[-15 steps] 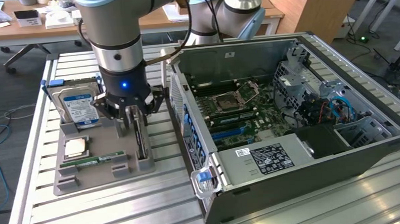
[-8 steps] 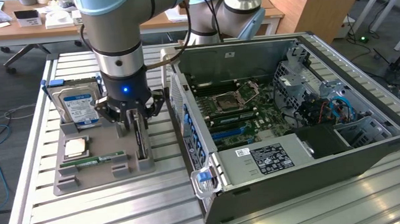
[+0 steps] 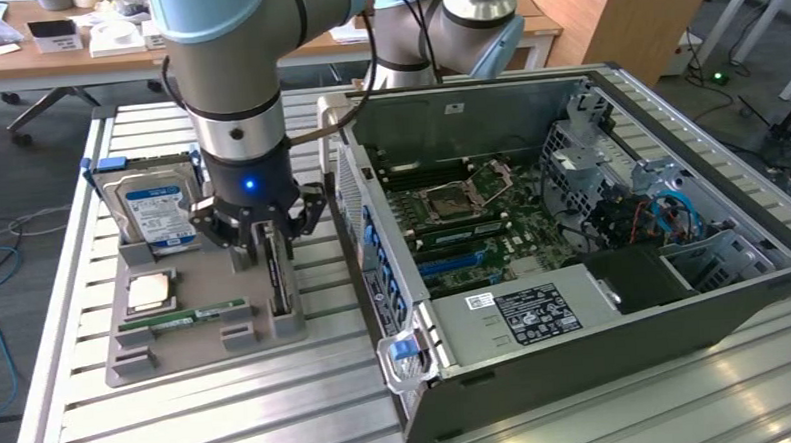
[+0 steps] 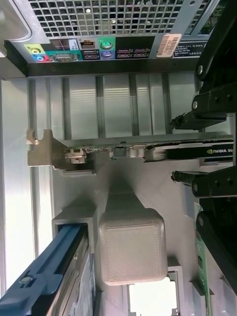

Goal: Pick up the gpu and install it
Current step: 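Pick up the gpu and move the gpu toward the slot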

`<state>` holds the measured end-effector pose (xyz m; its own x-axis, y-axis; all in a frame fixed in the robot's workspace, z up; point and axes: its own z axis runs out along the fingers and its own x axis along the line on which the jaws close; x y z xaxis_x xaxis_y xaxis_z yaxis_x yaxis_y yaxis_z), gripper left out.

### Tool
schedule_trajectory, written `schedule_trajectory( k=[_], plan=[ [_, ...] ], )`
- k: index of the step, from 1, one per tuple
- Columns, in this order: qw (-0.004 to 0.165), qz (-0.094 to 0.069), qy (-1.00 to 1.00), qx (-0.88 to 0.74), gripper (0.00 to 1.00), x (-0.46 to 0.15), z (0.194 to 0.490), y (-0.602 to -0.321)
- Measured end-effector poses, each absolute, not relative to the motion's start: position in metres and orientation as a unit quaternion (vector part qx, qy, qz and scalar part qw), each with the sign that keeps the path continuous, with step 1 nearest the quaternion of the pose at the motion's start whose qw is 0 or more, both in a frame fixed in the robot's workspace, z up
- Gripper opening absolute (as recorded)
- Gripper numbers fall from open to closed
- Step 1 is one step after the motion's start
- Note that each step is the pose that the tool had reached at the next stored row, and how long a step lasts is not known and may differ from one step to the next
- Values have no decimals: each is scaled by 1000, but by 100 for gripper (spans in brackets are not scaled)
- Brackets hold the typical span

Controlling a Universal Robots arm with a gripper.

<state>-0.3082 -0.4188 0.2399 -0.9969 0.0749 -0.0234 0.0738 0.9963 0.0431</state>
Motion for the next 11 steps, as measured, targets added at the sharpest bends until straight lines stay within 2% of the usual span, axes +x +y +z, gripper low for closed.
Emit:
schedule_trajectory(
  k=[11],
  plan=[
    [13,21,999,37,47,-308,232,-419]
  ],
)
